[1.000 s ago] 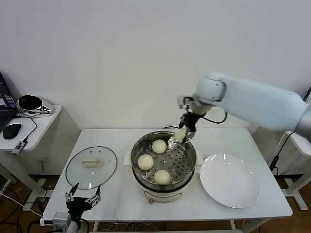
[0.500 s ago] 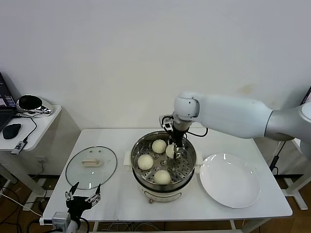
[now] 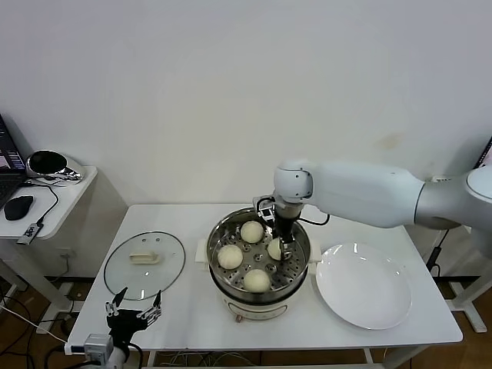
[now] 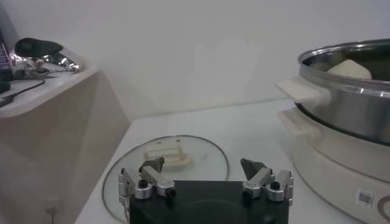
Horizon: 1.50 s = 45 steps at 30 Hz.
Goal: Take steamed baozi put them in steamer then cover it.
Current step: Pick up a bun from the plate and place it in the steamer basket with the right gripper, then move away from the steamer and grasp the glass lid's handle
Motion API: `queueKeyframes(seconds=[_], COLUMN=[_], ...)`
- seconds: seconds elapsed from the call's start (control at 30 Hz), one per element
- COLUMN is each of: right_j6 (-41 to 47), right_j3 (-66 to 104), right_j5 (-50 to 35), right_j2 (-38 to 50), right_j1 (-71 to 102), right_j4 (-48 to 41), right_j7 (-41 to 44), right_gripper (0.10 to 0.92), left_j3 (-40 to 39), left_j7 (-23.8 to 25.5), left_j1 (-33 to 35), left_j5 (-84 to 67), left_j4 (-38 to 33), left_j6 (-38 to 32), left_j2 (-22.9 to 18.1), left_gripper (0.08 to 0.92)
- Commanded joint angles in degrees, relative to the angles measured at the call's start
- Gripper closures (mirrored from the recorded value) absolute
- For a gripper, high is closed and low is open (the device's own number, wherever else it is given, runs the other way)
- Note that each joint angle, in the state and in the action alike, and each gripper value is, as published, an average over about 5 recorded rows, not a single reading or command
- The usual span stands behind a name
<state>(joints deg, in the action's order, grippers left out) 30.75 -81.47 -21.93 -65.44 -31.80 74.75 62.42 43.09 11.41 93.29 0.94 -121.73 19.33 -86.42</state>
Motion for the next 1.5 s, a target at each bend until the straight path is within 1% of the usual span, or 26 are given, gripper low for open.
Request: queueKeyframes(seconds=[0.03, 0.1, 0.27, 0.37, 0.47, 0.57, 0.67, 0.8, 0.9, 1.0, 1.13, 1.23, 1.37, 1.5], right_j6=[0.56, 0.60, 0.86, 0.80, 1.05, -0.13, -5.03, -11.36, -13.07, -13.84, -14.77, -17.51, -23.37, -27.56], right_j3=[0.45, 1.80, 4.90, 6.24, 9.71, 15.86, 21.72, 30.78, 44.68, 65.15, 94.82, 110.29, 122.63, 127.17], right_j5=[0.29, 0.14, -1.29, -2.08, -2.97, -6.58, -11.45, -19.42, -23.06, -23.82, -21.29, -19.40, -18.93, -19.37], right_j2=[0.89, 2.16, 7.65, 11.75, 16.23, 21.89, 28.14, 35.02, 38.78, 40.71, 37.53, 30.72, 17.69, 7.20], right_j1=[-0.38, -0.76, -2.24, -2.90, -1.83, 0.78, 4.26, 11.02, 21.90, 39.91, 67.09, 84.07, 98.66, 105.85], right_j4=[0.74, 1.27, 4.54, 7.35, 10.35, 12.82, 14.97, 16.32, 17.62, 20.41, 24.15, 26.12, 28.18, 29.83], right_j7=[-0.80, -0.98, -2.44, -2.78, -5.50, -12.70, -24.99, -40.88, -48.16, -52.60, -55.59, -56.46, -58.46, -59.23], right_gripper=[0.380, 0.347, 0.227, 0.206, 0.203, 0.203, 0.203, 0.203, 0.203, 0.203, 0.203, 0.203, 0.203, 0.203], left_j3=[-0.14, -0.14, -0.28, -0.53, -0.86, -1.41, -2.47, -4.13, -5.67, -6.97, -7.94, -7.82, -7.03, -6.74], left_j7=[0.01, -0.45, -2.46, -3.93, -6.04, -7.70, -7.99, -6.86, -7.27, -7.92, -8.77, -9.50, -9.53, -8.26], left_j1=[-0.22, -0.31, -1.03, -2.01, -2.89, -3.81, -4.45, -5.19, -5.77, -6.56, -6.88, -7.12, -8.70, -11.13], left_j5=[0.06, 0.20, 0.18, 0.21, 0.01, -3.08, -5.37, -2.50, -2.16, -1.16, 2.12, 2.68, 5.31, 14.40], left_j4=[0.60, 0.83, 0.86, 1.39, 2.20, 3.46, 4.29, 5.44, 5.92, 6.01, 5.78, 6.51, 8.49, 9.92], left_j6=[-0.67, -2.66, -8.39, -10.33, -12.26, -13.15, -11.13, -8.52, -8.40, -7.77, -7.22, -6.91, -6.69, -7.83], left_j2=[-0.16, -0.30, -0.55, -0.41, 0.00, 0.57, 1.40, 2.54, 2.83, 2.80, 3.32, 4.15, 4.13, 3.90], left_gripper=[0.177, 0.177, 0.177, 0.177, 0.177, 0.177, 0.177, 0.177, 0.177, 0.177, 0.177, 0.177, 0.177, 0.177])
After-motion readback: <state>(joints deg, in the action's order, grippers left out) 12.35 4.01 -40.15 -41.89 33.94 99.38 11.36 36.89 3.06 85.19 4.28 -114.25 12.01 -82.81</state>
